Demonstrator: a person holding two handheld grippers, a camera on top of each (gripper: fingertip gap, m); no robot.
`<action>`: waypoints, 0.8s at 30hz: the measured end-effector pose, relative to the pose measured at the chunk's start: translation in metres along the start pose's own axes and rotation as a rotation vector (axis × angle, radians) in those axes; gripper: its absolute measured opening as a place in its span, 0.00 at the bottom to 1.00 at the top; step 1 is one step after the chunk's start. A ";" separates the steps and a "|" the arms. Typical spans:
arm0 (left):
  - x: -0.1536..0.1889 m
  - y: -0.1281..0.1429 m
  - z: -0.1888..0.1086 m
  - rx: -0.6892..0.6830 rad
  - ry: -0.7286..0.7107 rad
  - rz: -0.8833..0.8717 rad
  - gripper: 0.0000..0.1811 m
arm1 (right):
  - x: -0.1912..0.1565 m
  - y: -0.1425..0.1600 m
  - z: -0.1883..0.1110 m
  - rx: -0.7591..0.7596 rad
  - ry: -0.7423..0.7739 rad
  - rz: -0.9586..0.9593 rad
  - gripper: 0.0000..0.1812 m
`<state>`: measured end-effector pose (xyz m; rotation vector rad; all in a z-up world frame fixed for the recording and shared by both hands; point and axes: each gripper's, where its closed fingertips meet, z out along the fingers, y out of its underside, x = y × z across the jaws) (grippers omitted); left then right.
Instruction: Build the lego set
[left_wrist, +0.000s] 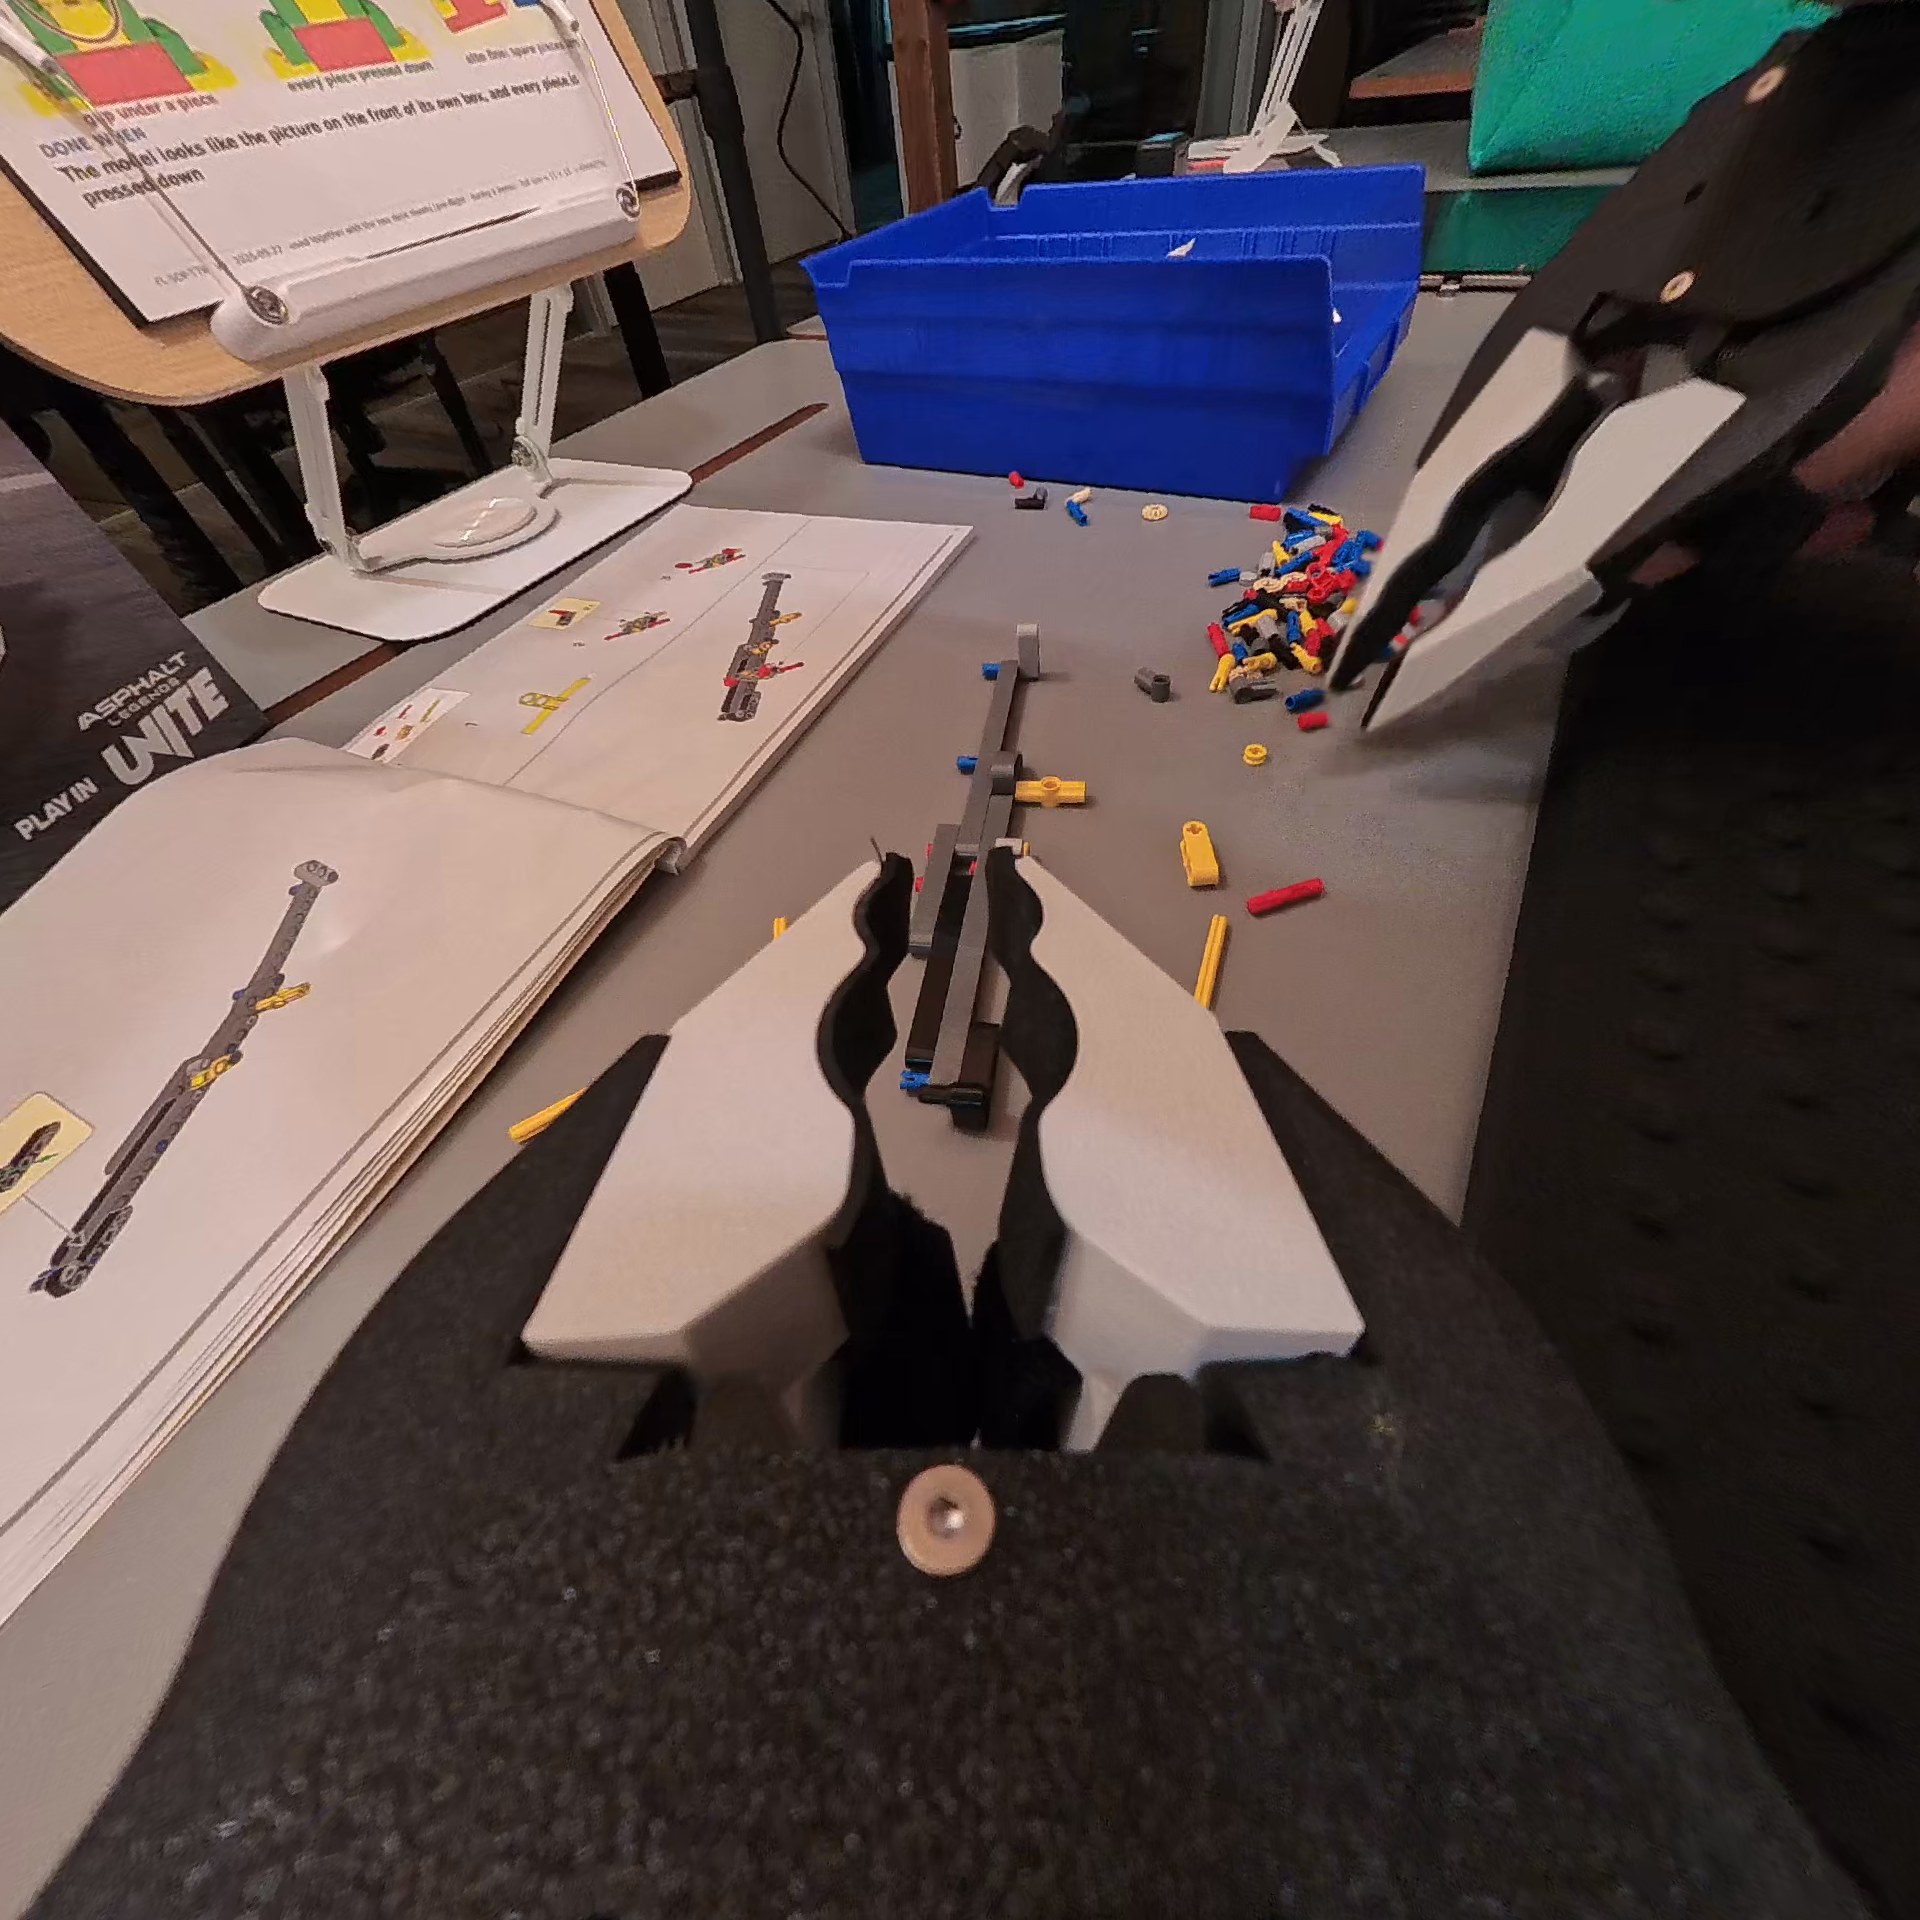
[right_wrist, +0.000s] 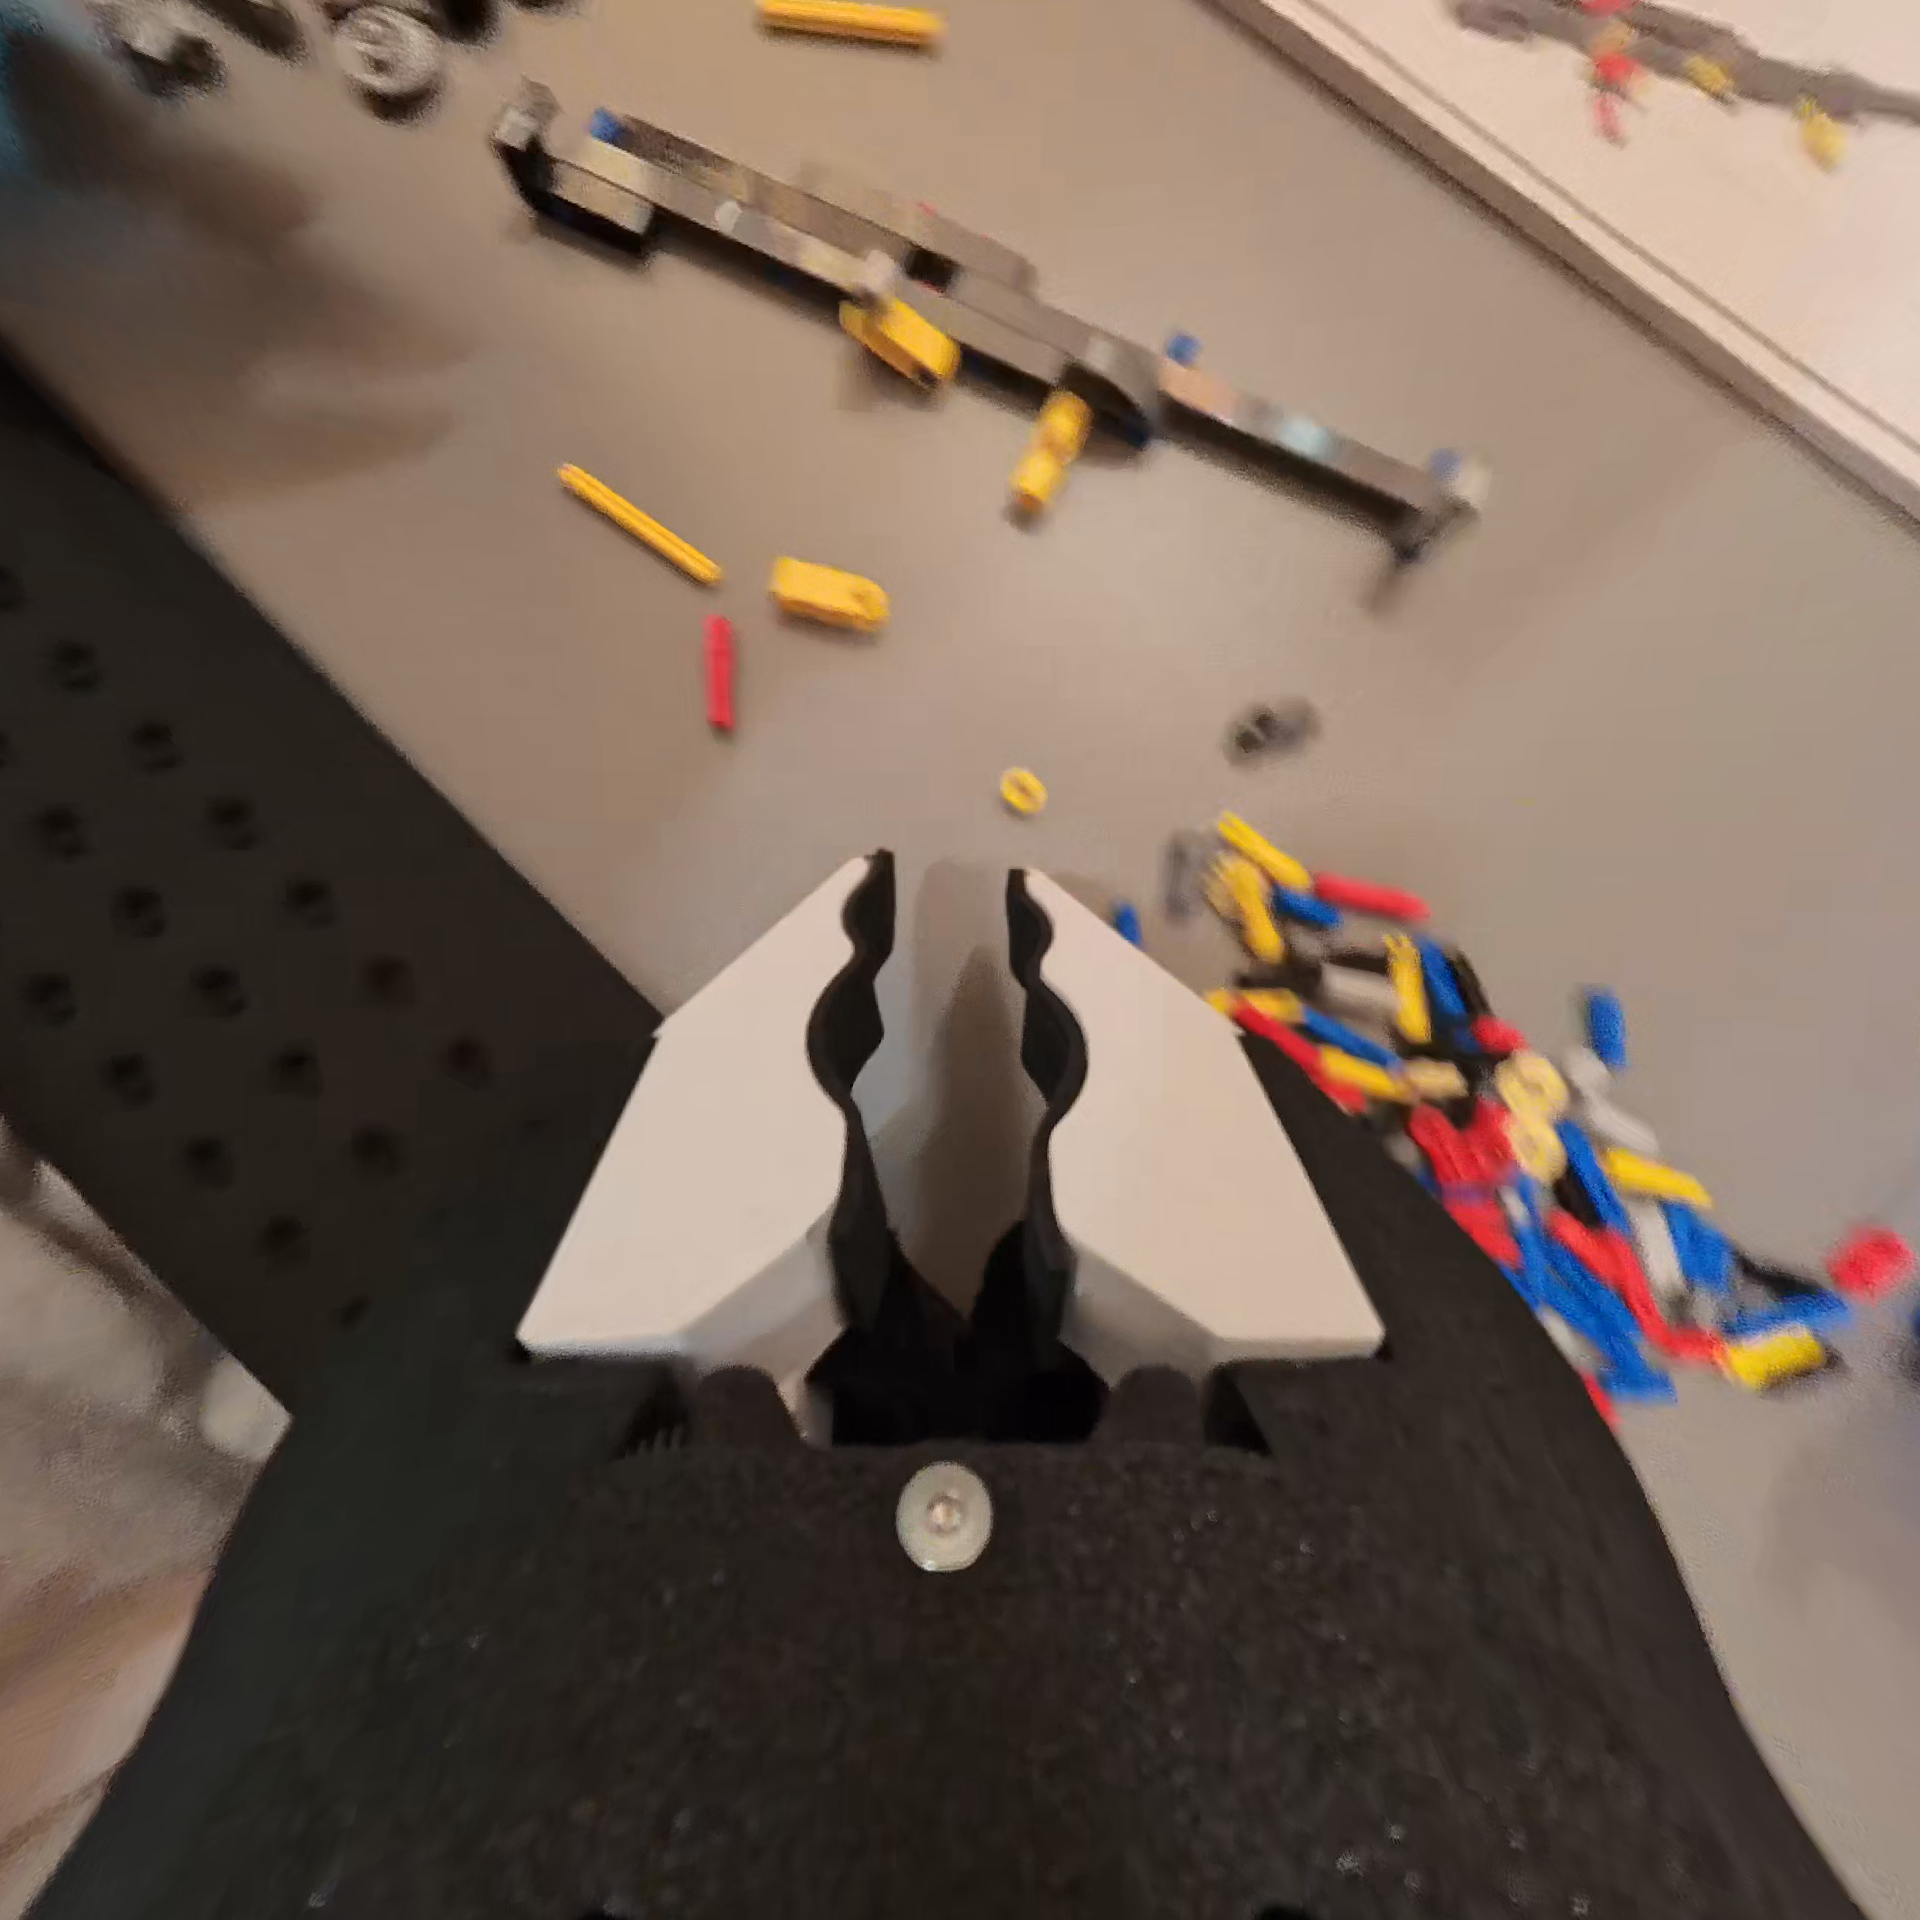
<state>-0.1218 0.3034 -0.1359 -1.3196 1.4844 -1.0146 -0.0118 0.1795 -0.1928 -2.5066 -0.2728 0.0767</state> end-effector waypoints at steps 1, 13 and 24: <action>0.001 0.000 0.000 -0.001 0.002 0.003 0.07 | 0.009 0.009 -0.006 -0.009 0.039 0.025 0.11; 0.012 0.006 0.005 -0.039 0.027 0.068 0.07 | 0.047 0.028 -0.015 0.040 0.237 0.078 0.07; 0.010 0.007 0.003 -0.044 0.020 0.074 0.07 | 0.068 0.031 -0.007 0.062 0.273 0.184 0.13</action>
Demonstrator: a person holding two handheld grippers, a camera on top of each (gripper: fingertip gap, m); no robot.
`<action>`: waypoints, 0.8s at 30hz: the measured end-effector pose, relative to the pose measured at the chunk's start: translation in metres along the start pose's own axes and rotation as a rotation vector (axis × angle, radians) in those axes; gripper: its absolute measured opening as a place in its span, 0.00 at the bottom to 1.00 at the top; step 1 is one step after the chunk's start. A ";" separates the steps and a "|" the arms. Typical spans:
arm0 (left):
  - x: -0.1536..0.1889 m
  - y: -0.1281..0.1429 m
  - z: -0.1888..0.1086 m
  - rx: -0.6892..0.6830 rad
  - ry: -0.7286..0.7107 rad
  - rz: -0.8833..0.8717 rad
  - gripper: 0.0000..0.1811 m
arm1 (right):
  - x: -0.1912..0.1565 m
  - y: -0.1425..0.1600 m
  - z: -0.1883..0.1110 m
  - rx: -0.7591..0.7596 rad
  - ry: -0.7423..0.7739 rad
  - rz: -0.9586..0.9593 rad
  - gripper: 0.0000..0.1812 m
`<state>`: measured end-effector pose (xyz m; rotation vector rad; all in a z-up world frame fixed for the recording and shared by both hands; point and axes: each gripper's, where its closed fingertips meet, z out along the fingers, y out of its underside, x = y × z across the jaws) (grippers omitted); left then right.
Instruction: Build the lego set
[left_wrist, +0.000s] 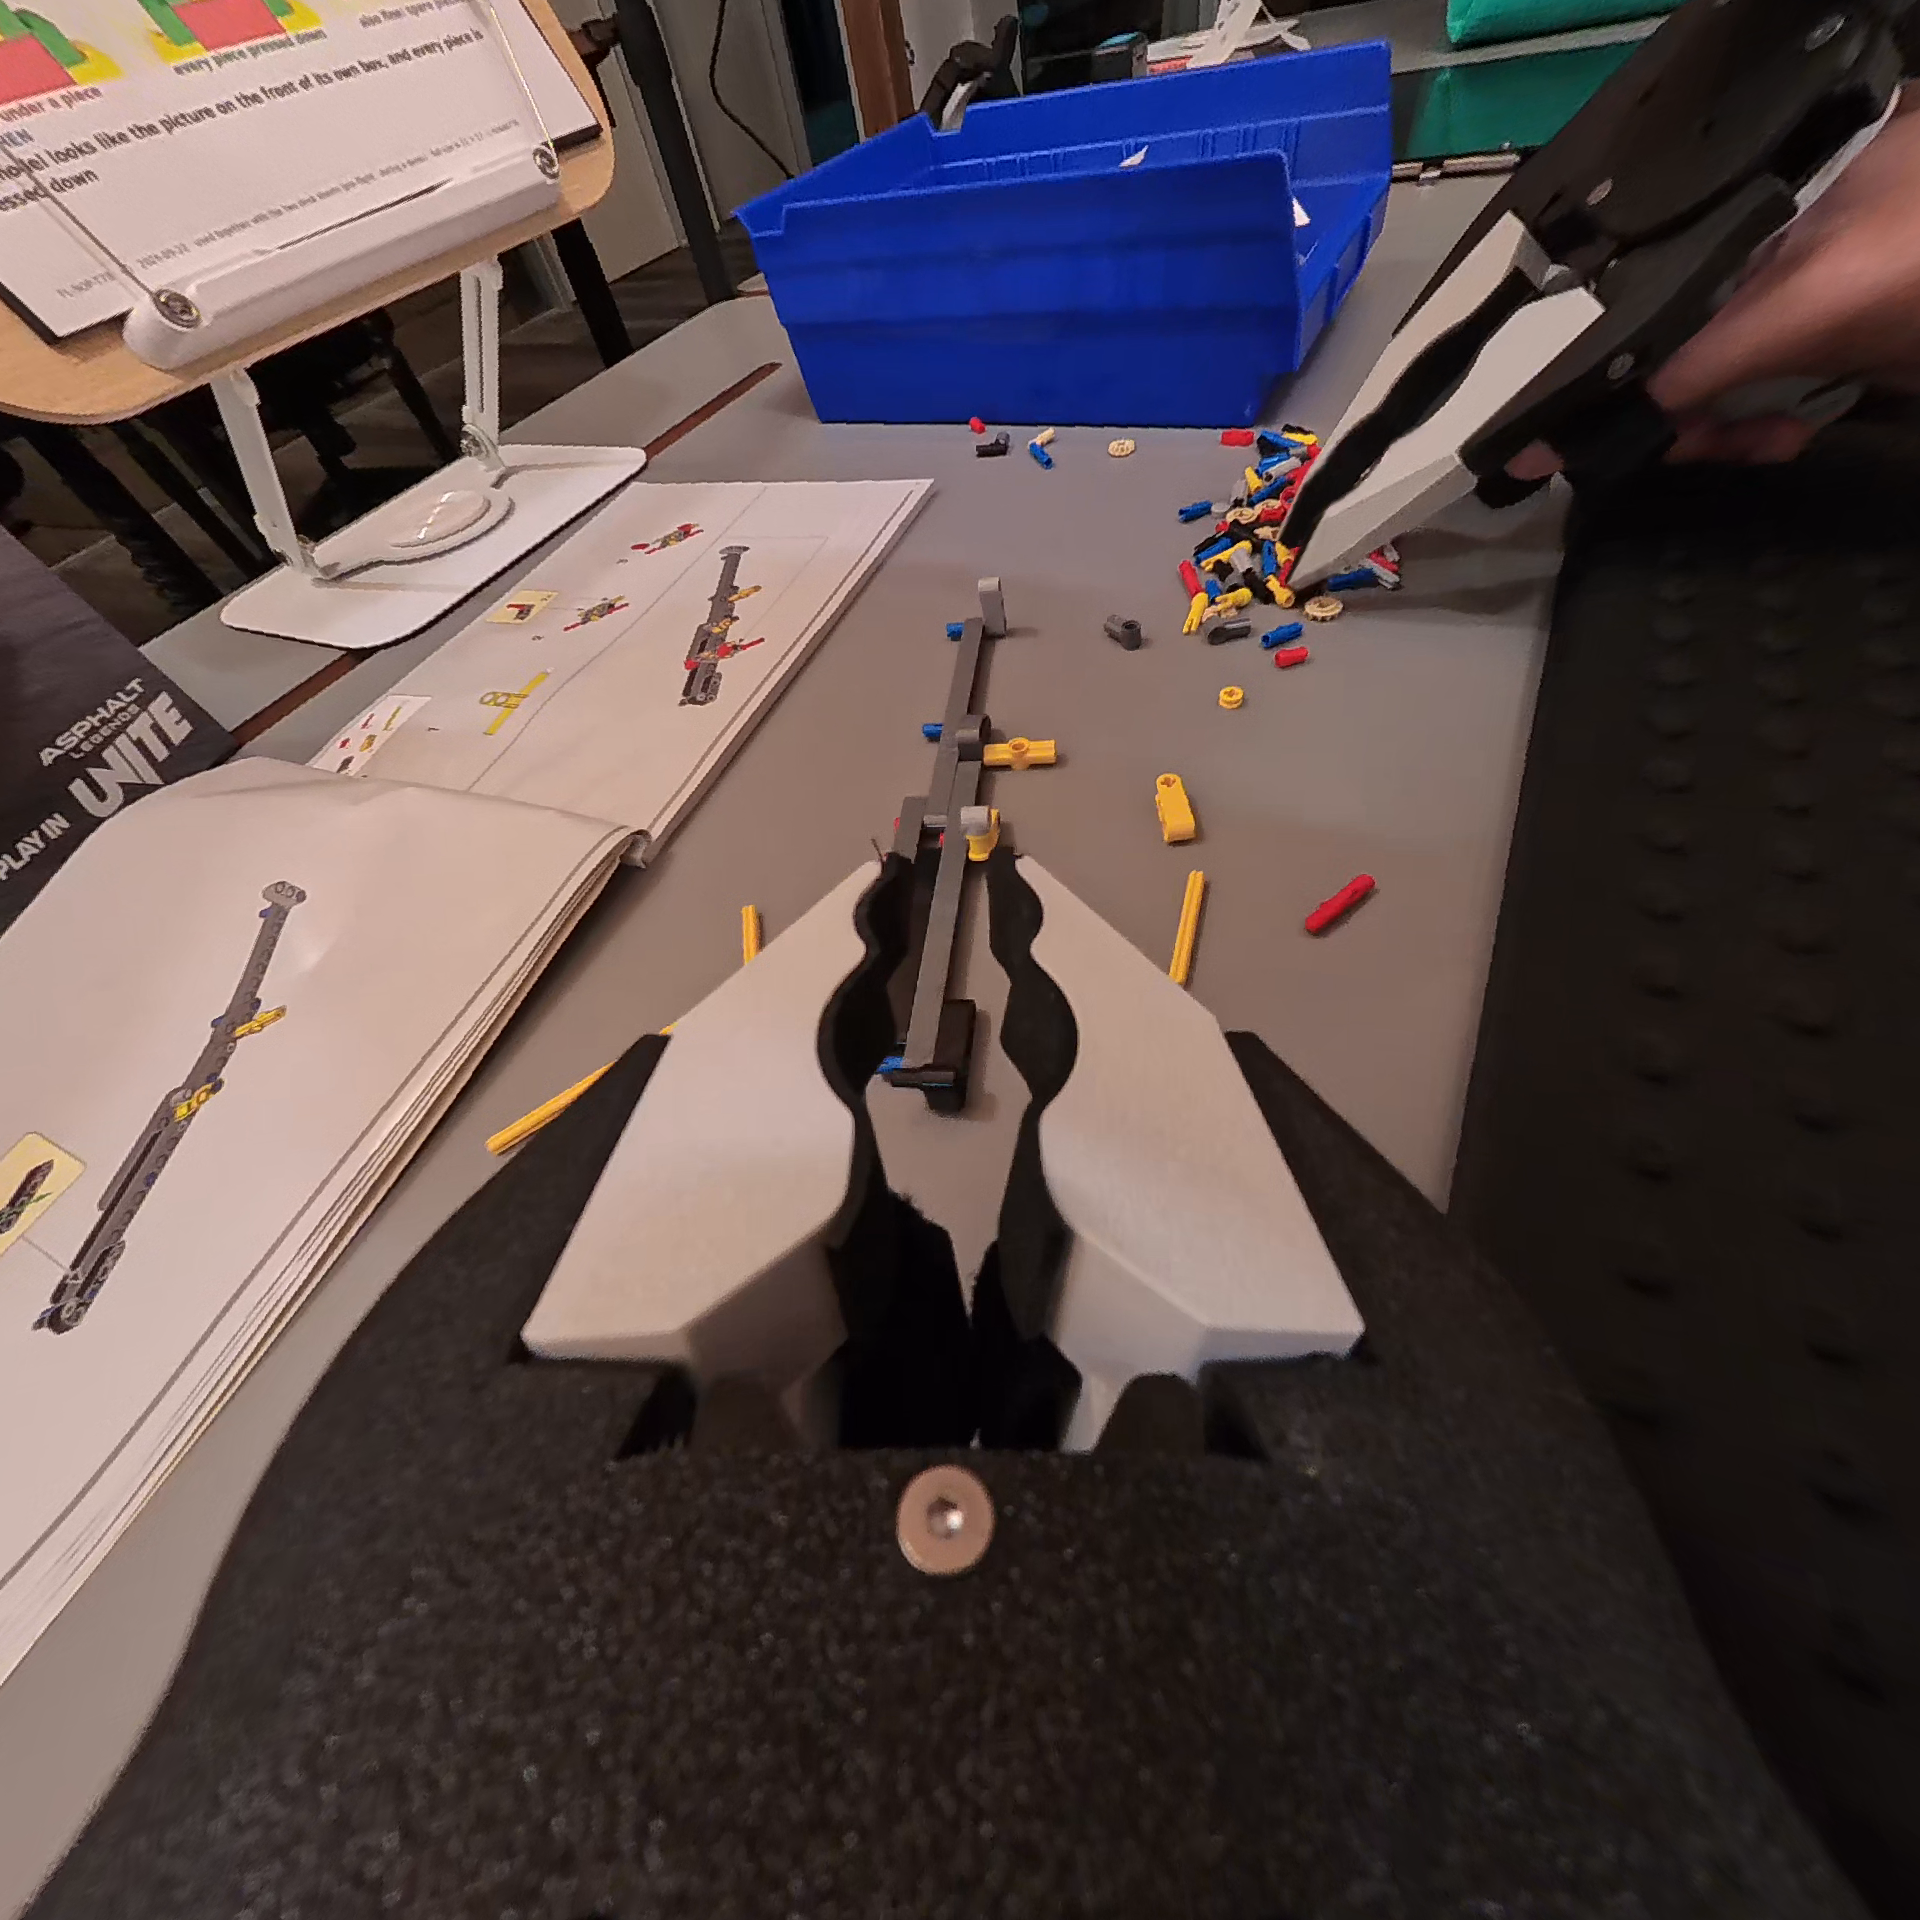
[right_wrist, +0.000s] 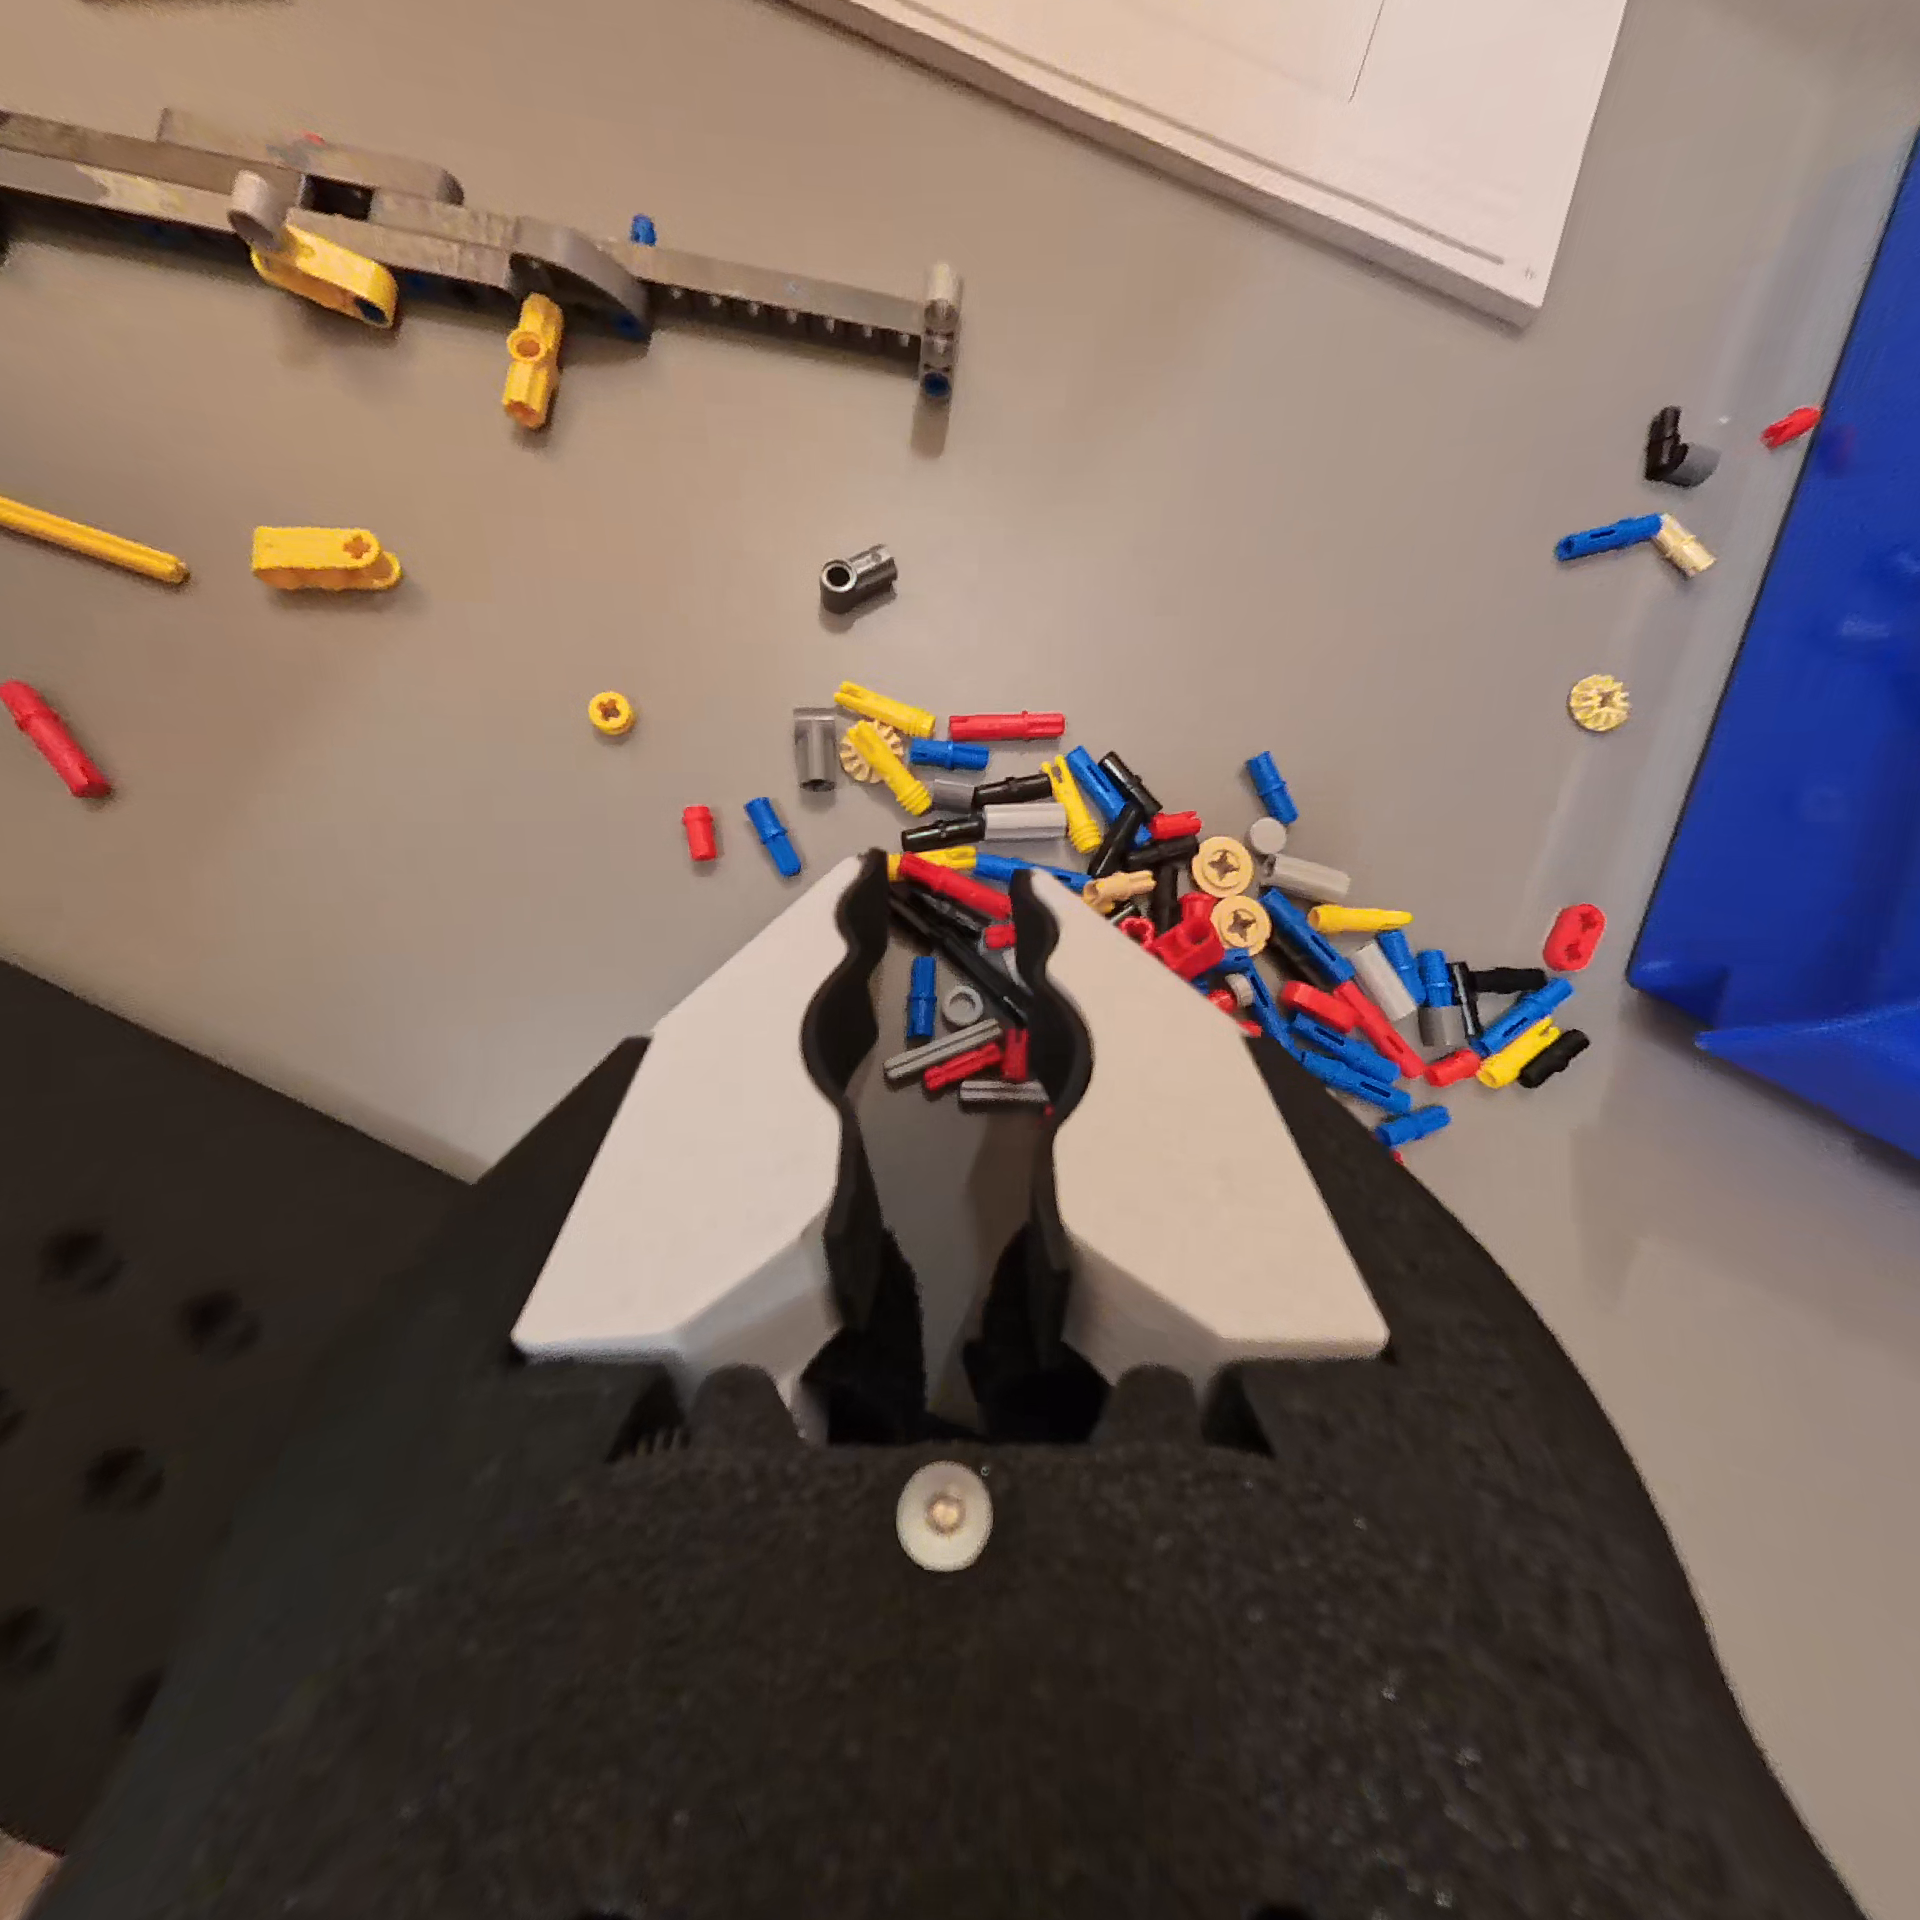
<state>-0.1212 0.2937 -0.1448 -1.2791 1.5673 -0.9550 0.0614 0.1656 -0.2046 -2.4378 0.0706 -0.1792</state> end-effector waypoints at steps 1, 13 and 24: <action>0.000 0.000 0.000 0.001 0.002 -0.005 0.07 | 0.000 0.000 0.000 0.001 -0.005 0.008 0.13; 0.001 0.000 0.001 0.001 0.015 -0.011 0.07 | -0.002 0.001 0.001 -0.003 -0.026 -0.013 0.02; 0.002 0.001 0.002 -0.005 0.015 -0.004 0.07 | -0.003 -0.003 -0.004 0.015 -0.033 -0.086 0.05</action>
